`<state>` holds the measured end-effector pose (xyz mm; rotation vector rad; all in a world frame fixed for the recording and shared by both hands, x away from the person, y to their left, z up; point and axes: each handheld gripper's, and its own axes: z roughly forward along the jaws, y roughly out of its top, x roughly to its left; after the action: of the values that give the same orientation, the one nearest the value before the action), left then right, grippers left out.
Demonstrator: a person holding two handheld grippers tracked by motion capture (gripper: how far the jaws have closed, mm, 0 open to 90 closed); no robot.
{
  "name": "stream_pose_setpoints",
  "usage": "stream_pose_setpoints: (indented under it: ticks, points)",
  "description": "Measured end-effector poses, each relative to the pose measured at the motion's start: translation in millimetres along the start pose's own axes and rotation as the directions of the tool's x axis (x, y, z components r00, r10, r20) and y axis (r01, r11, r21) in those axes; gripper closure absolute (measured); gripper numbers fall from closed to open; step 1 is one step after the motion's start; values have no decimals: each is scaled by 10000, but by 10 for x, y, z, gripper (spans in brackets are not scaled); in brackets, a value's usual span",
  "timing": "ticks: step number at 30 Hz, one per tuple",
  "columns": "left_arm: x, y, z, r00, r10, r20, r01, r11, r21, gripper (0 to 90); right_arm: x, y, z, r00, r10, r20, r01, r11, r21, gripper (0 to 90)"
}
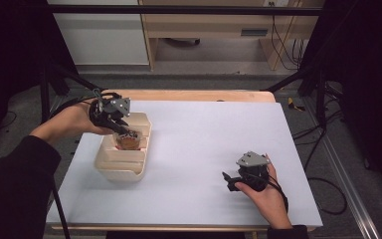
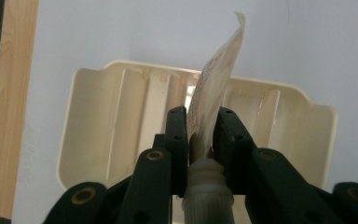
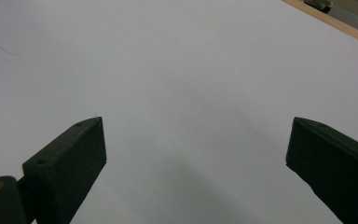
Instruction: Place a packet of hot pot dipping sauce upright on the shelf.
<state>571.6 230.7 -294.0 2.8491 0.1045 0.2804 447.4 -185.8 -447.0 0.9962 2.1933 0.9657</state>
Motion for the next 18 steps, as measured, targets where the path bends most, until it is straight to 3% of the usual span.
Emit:
stream_pose_setpoints:
  ticks: [18]
  points:
    - [-21, -78, 137, 10000, -45, 86, 45, 10000, 66, 761, 13, 1, 3, 10000, -24, 37, 24, 10000, 57, 54]
